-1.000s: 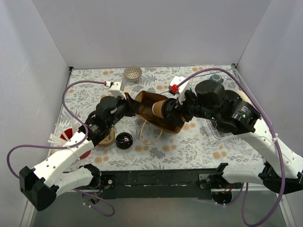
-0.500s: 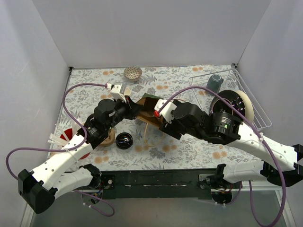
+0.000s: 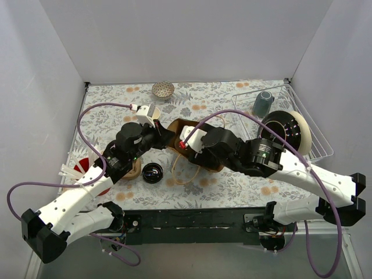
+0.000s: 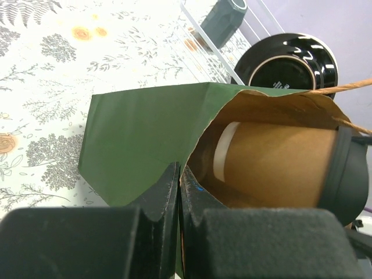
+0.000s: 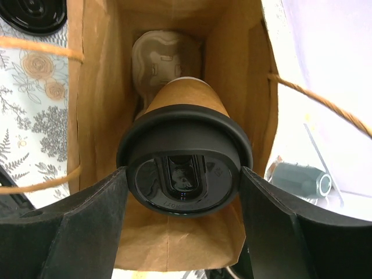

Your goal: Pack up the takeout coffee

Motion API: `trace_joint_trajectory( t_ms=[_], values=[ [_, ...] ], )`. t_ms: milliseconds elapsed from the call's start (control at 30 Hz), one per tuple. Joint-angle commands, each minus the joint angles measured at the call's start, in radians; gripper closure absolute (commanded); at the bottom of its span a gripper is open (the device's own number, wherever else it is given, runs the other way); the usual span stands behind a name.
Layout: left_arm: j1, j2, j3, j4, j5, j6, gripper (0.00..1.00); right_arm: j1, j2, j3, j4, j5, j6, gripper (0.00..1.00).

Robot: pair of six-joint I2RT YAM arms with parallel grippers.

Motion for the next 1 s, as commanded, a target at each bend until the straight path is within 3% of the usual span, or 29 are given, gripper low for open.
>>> trace_joint_trajectory(
  t_ms=[0, 167, 467, 967],
  values=[
    [-0.005, -0.023, 0.02, -0.016, -0.047, -0.005, 1.0, 0.018, 0.033, 0.068, 0.04, -0.022, -0.035, 0.68],
    [-0.005, -0.032, 0.027, 0.001, -0.043, -0.023, 1.0, 0.019, 0.062, 0.086, 0.003, -0.012, -0.005, 0.68],
    [-0.005, -0.09, -0.029, 0.078, -0.014, 0.035, 1.0, 0.019, -0.004, -0.082, 0.003, 0.001, 0.069, 0.69],
    [-0.008, -0.123, -0.124, 0.116, 0.083, 0.038, 1.0, 0.021, -0.037, -0.278, 0.168, 0.172, 0.062, 0.69]
  ],
)
